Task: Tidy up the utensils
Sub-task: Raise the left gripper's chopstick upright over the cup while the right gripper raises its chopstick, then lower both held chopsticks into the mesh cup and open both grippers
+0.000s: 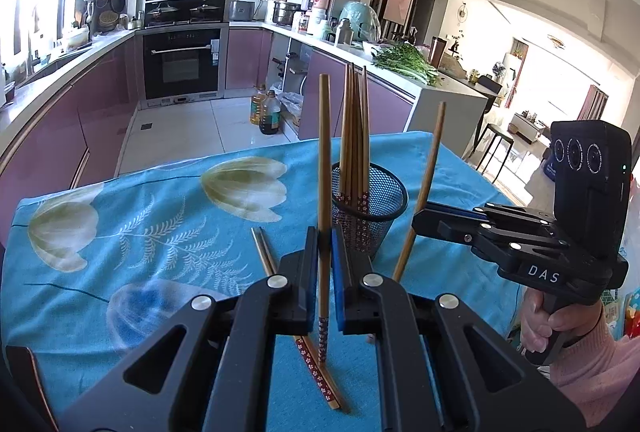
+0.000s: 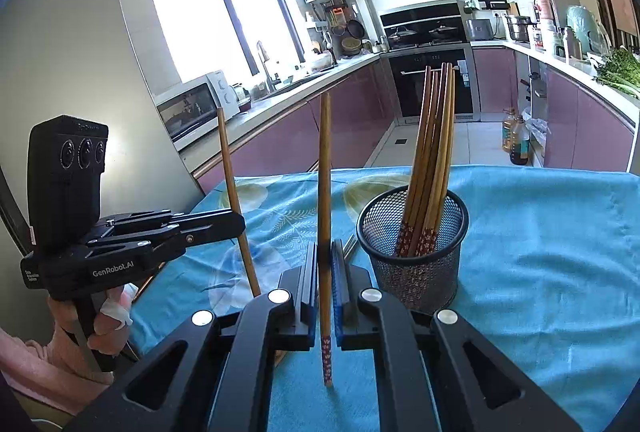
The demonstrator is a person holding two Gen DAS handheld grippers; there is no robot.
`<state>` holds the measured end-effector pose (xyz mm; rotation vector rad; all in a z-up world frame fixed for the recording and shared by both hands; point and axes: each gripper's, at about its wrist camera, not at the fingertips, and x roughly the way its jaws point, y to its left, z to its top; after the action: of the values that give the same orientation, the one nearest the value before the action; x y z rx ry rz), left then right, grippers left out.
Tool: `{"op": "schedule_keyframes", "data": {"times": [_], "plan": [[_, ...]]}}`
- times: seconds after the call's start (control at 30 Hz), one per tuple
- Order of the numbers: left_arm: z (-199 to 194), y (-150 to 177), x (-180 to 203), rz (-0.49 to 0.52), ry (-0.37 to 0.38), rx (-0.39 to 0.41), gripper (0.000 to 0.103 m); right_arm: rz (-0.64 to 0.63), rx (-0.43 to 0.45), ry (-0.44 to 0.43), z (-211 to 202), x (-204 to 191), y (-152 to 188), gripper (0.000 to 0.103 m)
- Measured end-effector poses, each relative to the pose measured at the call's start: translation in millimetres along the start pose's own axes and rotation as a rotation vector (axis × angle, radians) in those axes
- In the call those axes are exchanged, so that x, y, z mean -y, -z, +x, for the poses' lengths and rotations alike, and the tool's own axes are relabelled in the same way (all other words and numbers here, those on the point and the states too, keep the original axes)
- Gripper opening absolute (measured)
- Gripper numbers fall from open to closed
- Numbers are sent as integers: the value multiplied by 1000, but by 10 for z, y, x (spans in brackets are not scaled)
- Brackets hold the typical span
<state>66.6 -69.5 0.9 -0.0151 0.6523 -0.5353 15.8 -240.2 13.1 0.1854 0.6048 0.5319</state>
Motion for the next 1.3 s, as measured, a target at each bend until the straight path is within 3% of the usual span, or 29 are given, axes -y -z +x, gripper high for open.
{"op": "schedule_keyframes", "data": {"times": [1.3], "plan": [[-132, -443, 183, 62, 47, 104, 7, -75, 112, 56, -288, 53, -400, 6]]}}
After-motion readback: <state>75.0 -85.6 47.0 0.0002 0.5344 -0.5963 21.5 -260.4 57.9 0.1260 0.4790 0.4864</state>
